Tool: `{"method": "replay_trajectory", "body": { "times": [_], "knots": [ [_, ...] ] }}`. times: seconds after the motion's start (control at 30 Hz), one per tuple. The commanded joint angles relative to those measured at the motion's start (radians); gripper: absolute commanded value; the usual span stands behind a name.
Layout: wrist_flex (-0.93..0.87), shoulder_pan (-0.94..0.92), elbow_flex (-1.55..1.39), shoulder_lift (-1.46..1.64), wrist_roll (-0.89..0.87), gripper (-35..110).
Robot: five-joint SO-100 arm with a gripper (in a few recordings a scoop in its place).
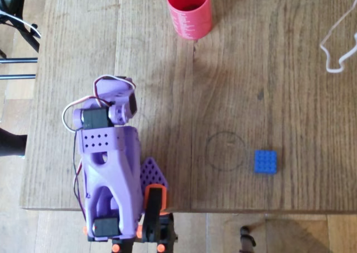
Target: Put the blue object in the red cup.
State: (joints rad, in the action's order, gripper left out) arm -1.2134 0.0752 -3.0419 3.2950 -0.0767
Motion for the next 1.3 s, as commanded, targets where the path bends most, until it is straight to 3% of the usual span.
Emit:
{"method": "replay_trajectory", "body": {
  "times": [0.0, 1.27],
  "knots": [
    [0.015, -0.005, 0.009, 0.006, -0.005, 1],
    [0.038, 0.023, 0.005, 0.006, -0.005, 1]
  ]
}}
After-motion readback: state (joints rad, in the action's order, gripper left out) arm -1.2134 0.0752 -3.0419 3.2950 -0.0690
